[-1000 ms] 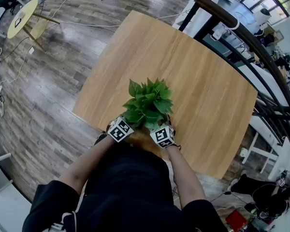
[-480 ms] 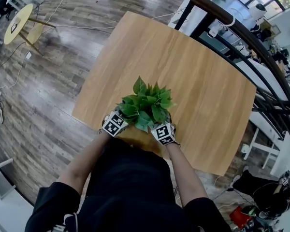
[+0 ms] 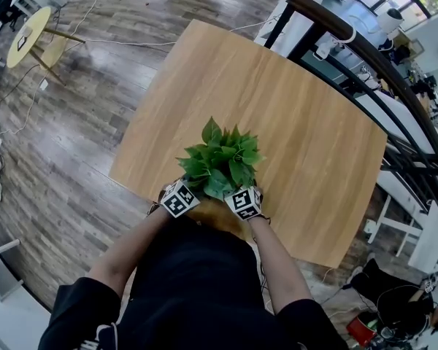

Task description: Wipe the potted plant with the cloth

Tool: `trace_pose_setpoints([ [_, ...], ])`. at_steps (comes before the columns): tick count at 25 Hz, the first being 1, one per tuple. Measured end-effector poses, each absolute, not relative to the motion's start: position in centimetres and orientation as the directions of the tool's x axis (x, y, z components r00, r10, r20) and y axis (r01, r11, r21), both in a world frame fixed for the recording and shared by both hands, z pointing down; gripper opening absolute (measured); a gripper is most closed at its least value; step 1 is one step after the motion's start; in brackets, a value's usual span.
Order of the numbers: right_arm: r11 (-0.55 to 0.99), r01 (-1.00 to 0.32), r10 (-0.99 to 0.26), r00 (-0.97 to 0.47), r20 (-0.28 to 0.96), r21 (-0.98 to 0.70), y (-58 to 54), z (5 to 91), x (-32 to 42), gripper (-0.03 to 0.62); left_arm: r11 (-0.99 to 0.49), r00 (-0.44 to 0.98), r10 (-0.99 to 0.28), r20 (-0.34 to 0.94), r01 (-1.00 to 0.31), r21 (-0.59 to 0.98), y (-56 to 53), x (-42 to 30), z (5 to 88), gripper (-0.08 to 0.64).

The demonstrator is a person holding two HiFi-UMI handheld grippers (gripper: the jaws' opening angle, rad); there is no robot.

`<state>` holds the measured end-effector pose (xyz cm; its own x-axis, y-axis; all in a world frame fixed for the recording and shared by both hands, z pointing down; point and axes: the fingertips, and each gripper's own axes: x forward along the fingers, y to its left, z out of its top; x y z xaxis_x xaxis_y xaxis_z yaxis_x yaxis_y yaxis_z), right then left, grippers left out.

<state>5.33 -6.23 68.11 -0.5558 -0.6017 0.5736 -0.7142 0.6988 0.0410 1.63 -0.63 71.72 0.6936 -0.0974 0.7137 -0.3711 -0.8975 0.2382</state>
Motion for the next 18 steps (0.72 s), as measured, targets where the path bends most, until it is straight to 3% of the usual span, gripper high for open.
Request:
trace_pose_setpoints([
  [10,0.758,-0.652,-0.544,-0.601,0.586,0.036,-2.2,68.1,3.3,0.325,-0.843,0.669,-0.203,0.715,-0.491,0.221,-3.8,-0.9,71.7,0.094],
  [18,0.662,-0.742,-0.655,-0.504,0.563,0.107,-4.5,67.6,5.5,0.327,-0.860,0.660,-0.237,0.713,-0.484,0.162,-5.9,-1.4,70.7,0.094],
])
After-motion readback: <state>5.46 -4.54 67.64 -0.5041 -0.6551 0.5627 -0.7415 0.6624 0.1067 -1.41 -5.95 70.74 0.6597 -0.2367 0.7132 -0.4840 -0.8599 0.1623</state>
